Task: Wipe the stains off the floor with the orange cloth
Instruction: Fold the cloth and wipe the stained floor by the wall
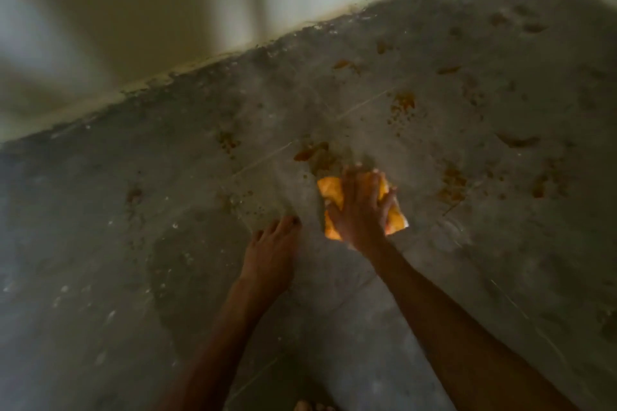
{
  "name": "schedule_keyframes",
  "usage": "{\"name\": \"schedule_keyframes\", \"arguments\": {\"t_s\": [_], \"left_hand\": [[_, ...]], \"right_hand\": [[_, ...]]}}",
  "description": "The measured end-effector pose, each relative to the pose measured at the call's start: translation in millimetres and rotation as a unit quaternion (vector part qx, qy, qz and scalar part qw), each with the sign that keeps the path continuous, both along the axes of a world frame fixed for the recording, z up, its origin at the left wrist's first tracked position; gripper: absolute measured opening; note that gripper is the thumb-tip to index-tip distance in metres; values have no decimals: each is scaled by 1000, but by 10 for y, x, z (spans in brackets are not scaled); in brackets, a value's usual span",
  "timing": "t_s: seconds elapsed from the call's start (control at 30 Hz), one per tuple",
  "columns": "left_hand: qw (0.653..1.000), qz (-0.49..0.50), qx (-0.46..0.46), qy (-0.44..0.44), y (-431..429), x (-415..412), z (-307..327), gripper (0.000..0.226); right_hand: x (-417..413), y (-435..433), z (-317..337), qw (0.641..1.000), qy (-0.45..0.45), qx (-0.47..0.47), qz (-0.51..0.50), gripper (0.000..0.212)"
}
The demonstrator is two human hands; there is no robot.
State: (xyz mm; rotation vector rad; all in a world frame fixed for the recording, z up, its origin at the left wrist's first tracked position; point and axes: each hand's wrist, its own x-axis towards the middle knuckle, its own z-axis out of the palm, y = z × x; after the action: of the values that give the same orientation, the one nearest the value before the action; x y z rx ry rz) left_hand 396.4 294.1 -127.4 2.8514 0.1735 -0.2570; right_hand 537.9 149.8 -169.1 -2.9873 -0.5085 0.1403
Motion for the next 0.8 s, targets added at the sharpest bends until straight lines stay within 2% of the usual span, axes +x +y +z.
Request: {"name": "schedule_keyframes", "arguments": {"t_s": [0.07,0.13,0.2,0.3,0.33,0.37,0.4,0.47,0.5,0.57,0.6,0.63,0.67,0.7,0.73,0.77,0.8], "left_hand": [[999,48,17,3,267,-171,38,60],[997,73,18,26,460,-328,18,66],[997,64,11,35,535,-443,21,66],[998,56,14,38,507,-529,37,64],[997,66,21,35,493,-560,24,65],[997,70,24,29,475,-549,13,65],[997,75,21,23,479,-545,13,64],[996,89,2,8,496,-529,22,60],[995,99,-13,-6,521,-540,28,56],[986,134,-95,-35,541,-586,53,47],[971,168,-160,-56,545,-616,75,43],[946,208,-236,-83,542,-641,107,39],[911,247,-311,-110,539,-649,164,36],[872,282,-380,-126,531,-641,243,36],[832,310,-442,-127,531,-614,333,38],[792,326,-504,-112,540,-589,442,39],[747,334,-569,-83,555,-569,528,36]], "right_hand": [[-527,12,-22,989,-25,-1,145,72],[-921,-397,-23,974,-1,18,228,69],[-794,-665,-75,980,-12,35,194,69],[-89,-183,-35,997,23,57,-34,77],[30,120,-13,995,57,69,-52,78],[20,346,-29,996,66,63,-14,75],[-110,526,-59,994,59,48,78,71],[-512,568,-132,969,28,23,244,66],[-661,502,-128,959,23,26,280,66],[-708,351,-66,959,80,102,252,73],[-679,331,34,950,172,178,189,80],[-679,349,232,909,286,287,98,89],[-684,386,436,831,377,410,-9,99],[-662,380,574,728,449,511,-86,100],[-676,386,737,606,513,597,-120,86],[-673,396,853,544,541,629,-128,64],[-695,454,975,500,568,643,-121,50]]}}
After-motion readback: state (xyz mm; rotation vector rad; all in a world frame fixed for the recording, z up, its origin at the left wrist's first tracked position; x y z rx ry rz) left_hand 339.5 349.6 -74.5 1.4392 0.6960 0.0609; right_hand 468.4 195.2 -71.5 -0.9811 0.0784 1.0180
